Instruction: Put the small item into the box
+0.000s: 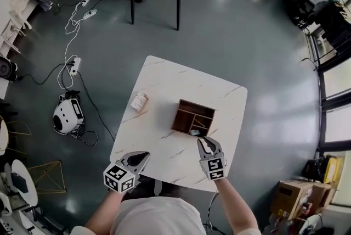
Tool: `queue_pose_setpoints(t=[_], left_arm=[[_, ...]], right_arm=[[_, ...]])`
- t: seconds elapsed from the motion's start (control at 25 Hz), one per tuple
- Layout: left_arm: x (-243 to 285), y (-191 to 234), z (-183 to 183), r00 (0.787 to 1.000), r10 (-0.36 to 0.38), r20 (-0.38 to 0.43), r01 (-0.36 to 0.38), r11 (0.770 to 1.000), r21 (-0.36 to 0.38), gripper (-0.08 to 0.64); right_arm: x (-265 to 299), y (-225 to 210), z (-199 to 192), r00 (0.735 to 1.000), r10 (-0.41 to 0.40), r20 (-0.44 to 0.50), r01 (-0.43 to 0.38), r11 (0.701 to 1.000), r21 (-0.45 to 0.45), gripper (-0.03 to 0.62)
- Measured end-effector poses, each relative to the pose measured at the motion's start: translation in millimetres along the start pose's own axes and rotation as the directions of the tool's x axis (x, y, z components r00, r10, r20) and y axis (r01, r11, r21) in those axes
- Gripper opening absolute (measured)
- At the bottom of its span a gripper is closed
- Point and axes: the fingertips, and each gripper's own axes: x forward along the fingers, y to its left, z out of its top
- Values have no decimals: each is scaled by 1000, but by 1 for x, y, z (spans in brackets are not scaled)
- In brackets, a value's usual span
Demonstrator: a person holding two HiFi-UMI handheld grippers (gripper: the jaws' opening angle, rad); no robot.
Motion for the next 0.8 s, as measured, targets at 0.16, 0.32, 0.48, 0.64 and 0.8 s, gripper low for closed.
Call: queue_pose_setpoints(t=[0.16, 0.32, 0.48, 0.64, 0.8], left_arm=[[-8, -2, 3, 1000, -19, -2, 19, 999, 43, 14], [-20, -3, 6, 999, -38, 1, 38, 997, 71, 14], [-36, -1, 9, 998, -59, 6, 58, 994, 92, 14], [-47, -1, 16, 995, -98, 26, 94, 989, 117, 14], [-62, -8, 29, 986, -157, 60, 146, 977, 157, 14]], right_arm=[[-26, -2, 17, 997, -60, 38, 59, 997, 49, 54], [-54, -2, 34, 991, -117, 68, 111, 989, 98, 40], [-86, 5, 47, 980, -180, 82, 169, 977, 126, 28], [-116, 13, 55, 967, -237, 99, 219, 963, 159, 26], [-143, 24, 63, 953, -282, 110, 264, 952, 157, 26]])
